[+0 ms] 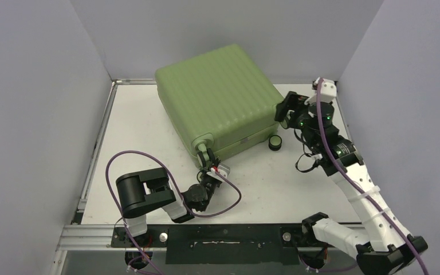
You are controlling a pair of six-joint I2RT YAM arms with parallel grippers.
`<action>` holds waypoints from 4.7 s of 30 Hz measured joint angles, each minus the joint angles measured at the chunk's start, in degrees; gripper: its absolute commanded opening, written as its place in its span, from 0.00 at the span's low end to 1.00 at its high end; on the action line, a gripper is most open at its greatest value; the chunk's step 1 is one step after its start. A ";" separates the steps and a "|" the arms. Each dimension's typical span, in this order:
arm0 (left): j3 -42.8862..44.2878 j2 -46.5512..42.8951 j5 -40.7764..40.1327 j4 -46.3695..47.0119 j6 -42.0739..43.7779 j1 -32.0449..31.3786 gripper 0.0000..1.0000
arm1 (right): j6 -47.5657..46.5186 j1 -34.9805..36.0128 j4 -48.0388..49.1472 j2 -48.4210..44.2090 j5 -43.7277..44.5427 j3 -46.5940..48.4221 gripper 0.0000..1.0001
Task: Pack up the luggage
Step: Zip the luggage at the center of the board, then move the luggage to the center of the board.
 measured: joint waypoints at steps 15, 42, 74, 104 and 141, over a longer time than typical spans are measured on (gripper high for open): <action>-0.79 -0.52 1.38 0.02 -0.11 0.37 0.00 | -18.69 -26.40 18.03 1.97 -25.55 -18.93 0.86; -2.93 -2.75 2.01 -0.09 -2.10 0.76 0.00 | -31.17 -19.10 19.34 14.45 -24.41 -14.03 0.00; 26.69 15.15 4.55 -9.44 -1.09 -0.46 0.00 | -18.86 -7.50 19.80 3.48 -13.40 -23.47 0.00; 46.88 30.38 21.64 -6.34 -5.79 3.58 0.16 | -16.20 -5.31 16.13 3.08 -17.31 -23.45 0.00; 10.27 -59.93 -14.29 -65.31 -20.57 -11.37 0.97 | 7.48 19.65 23.98 6.21 -7.93 -24.68 0.97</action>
